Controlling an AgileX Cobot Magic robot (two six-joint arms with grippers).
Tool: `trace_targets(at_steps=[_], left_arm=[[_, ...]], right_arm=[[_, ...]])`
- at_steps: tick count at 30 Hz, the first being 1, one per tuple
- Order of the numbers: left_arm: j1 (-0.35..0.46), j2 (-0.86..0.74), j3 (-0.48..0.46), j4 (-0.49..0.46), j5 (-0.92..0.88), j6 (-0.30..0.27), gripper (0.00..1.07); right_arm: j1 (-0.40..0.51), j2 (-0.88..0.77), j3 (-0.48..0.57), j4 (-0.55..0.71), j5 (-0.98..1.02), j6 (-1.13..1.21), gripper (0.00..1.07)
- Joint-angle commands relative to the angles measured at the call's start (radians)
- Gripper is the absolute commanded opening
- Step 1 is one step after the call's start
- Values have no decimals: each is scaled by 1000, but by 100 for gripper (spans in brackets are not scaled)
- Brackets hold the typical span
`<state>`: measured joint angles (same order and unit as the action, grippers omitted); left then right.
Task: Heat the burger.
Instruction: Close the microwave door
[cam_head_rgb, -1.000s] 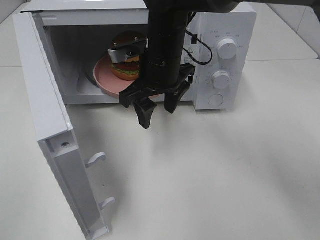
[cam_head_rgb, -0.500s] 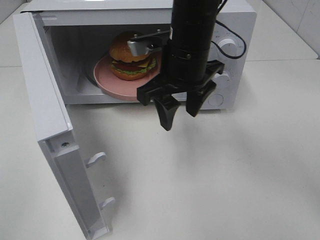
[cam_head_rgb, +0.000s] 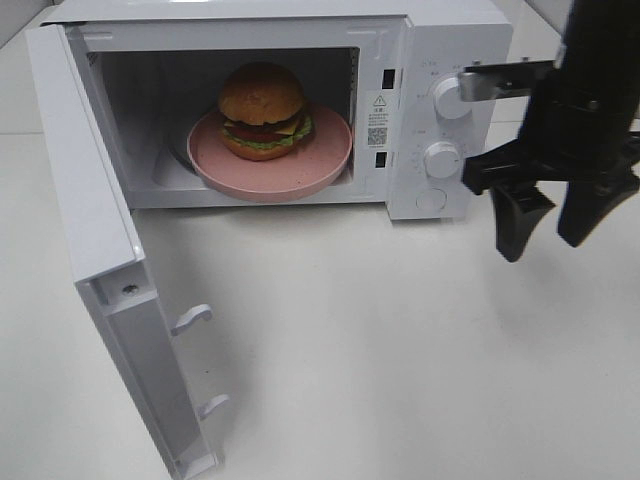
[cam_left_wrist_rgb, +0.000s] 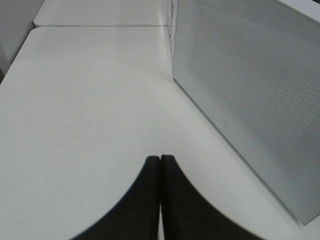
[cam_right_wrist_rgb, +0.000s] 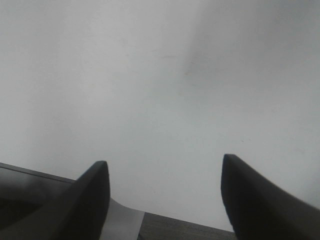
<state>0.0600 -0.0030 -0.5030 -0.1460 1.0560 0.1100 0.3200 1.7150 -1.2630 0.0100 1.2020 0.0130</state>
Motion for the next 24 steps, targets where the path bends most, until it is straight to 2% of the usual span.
trace_targets(at_steps=[1, 3, 6, 8, 14, 16, 17, 24], left_arm=[[4, -21, 3, -3, -16, -3, 0], [4, -21, 3, -3, -16, -3, 0], [4, -21, 3, -3, -16, -3, 0], [4, -21, 3, -3, -16, -3, 0], [4, -21, 3, -3, -16, -3, 0], [4, -21, 3, -3, -16, -3, 0], [4, -21, 3, -3, -16, -3, 0], [4, -21, 3, -3, -16, -3, 0]], right_arm=[[-56, -58, 50, -2, -1, 4, 60], [-127, -133, 116, -2, -1, 4, 60], [-158, -187, 155, -4, 0, 2, 60], [-181, -292, 221, -18, 2, 9, 60], [-181, -465, 319, -19, 9, 25, 60], [-181, -582, 376, -20, 18, 28, 60], [-181, -582, 376, -20, 18, 28, 60], [-181, -865, 530, -21, 24, 27, 60]])
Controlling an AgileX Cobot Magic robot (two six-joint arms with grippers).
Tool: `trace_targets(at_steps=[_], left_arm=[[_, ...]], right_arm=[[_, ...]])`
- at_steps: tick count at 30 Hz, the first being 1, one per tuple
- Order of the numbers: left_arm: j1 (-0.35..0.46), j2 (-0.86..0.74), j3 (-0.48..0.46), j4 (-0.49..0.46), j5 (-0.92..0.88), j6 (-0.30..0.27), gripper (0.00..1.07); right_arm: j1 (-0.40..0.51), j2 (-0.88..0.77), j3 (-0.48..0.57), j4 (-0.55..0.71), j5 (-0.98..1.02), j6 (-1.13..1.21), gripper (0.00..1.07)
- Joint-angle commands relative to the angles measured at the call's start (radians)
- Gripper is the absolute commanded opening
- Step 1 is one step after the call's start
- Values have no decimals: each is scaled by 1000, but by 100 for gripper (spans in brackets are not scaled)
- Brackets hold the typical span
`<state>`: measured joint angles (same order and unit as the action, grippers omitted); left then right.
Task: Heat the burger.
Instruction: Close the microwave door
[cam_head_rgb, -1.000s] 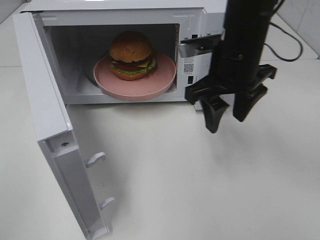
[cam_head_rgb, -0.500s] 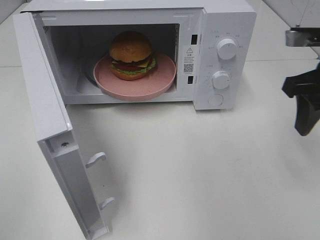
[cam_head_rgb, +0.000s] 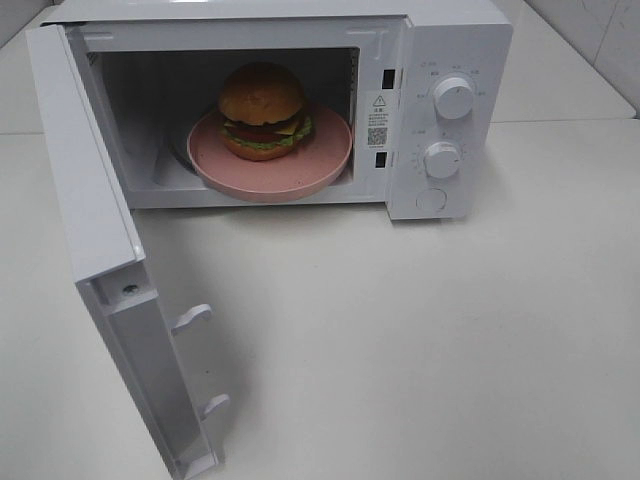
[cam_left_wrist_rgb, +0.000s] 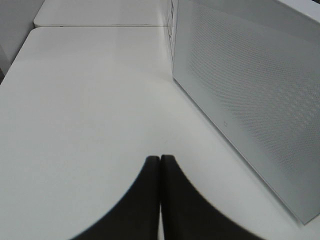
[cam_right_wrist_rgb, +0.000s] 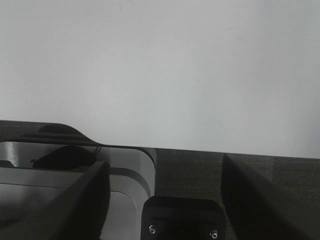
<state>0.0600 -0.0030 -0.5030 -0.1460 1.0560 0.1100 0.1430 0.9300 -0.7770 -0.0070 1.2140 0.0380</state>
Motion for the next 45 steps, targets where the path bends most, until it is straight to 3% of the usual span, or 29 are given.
trace_targets(at_steps=[1, 12, 33, 45], left_arm=[[4, -21, 3, -3, -16, -3, 0], [4, -21, 3, -3, -16, -3, 0], [4, -21, 3, -3, -16, -3, 0], [4, -22, 3, -4, -16, -3, 0]], right_arm=[[-4, -80, 44, -4, 12, 2, 60], [-4, -420, 238, -1, -109, -67, 60], [-4, -963, 272, 18, -207, -97, 60], [-4, -960, 277, 7, -214, -94, 60]])
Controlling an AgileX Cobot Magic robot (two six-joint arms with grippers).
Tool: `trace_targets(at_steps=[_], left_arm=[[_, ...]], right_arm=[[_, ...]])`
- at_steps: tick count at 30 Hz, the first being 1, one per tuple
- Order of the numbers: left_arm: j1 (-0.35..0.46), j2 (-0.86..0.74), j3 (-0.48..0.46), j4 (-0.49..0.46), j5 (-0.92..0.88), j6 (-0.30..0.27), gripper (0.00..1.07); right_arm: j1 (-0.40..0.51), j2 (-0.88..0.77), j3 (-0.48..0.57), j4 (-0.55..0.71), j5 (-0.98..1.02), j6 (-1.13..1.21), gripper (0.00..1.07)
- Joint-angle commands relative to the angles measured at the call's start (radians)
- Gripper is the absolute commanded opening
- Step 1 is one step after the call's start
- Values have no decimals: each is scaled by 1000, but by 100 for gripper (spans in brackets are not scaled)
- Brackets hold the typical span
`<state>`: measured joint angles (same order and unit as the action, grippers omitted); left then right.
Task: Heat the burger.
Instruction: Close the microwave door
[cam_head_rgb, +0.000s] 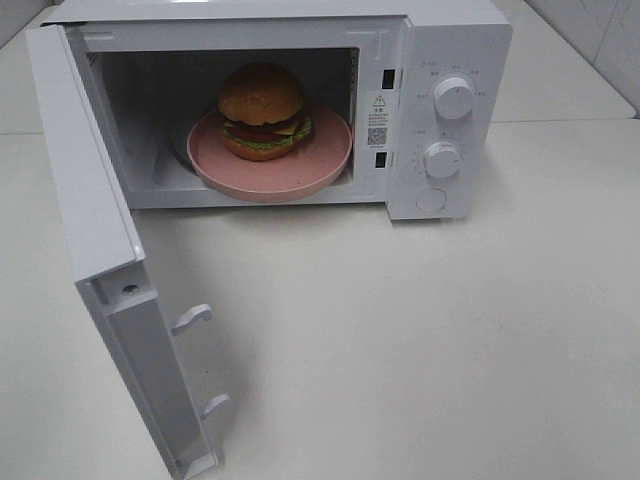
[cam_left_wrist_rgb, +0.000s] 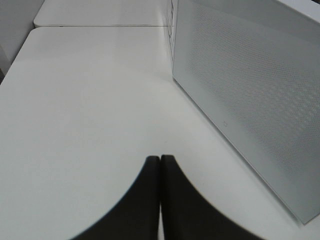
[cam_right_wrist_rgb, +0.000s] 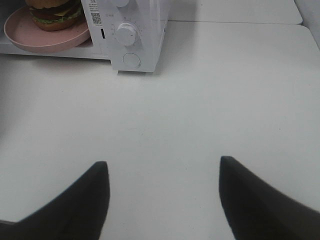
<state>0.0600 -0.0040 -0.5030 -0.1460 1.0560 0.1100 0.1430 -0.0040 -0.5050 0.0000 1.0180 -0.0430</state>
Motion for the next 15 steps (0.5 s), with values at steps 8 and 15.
trace_targets(at_steps=[8, 15], left_arm=[[4, -21, 3, -17, -16, -3, 0], [4, -21, -1, -62, -27, -3, 0]], right_arm=[[-4, -26, 5, -7, -18, -3, 60], [-4, -26, 5, -8, -18, 1, 60]])
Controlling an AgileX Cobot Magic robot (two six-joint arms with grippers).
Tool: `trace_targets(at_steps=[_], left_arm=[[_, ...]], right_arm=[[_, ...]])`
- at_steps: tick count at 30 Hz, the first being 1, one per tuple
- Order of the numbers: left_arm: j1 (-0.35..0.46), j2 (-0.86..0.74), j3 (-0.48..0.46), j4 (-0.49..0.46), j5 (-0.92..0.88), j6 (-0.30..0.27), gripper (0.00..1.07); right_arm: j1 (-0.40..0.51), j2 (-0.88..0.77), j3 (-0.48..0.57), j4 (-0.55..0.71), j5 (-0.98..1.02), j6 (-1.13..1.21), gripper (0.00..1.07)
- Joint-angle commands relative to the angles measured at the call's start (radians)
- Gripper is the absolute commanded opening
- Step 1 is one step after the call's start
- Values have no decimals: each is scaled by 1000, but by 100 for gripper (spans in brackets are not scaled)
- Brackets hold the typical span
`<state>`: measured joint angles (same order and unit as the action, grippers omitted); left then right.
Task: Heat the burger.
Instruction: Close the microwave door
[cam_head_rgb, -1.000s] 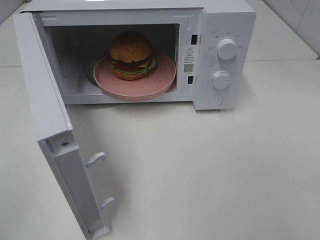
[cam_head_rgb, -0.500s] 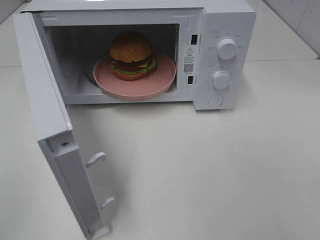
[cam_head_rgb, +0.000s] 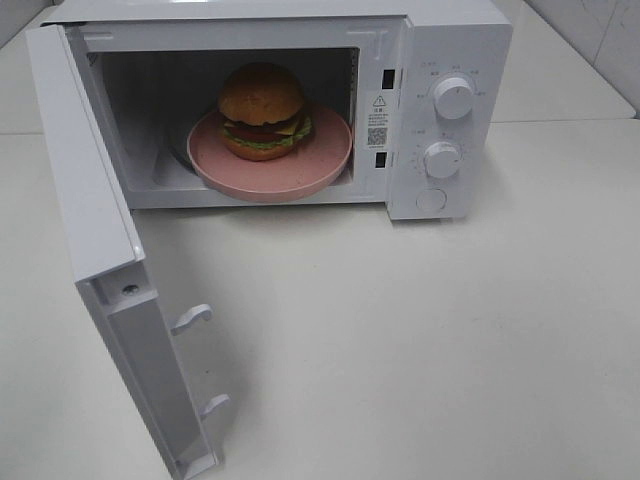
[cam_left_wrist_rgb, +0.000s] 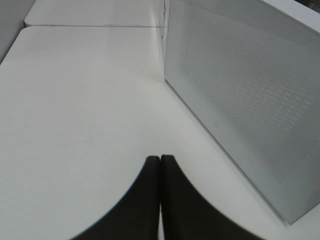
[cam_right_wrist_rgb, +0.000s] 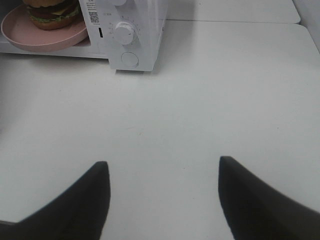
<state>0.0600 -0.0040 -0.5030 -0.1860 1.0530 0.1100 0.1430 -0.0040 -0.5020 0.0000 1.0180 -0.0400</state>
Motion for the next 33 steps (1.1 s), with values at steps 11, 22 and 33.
trace_targets(at_steps=[11, 22, 33], left_arm=[[4, 27, -9, -44, -34, 35, 0], [4, 148, -14, -88, -199, 145, 0], [4, 424, -1, -268, -360, 365, 0]], right_arm=[[-4, -26, 2, -8, -18, -2, 60], [-4, -26, 2, -8, -18, -2, 60], [-4, -26, 2, -8, -18, -2, 60]])
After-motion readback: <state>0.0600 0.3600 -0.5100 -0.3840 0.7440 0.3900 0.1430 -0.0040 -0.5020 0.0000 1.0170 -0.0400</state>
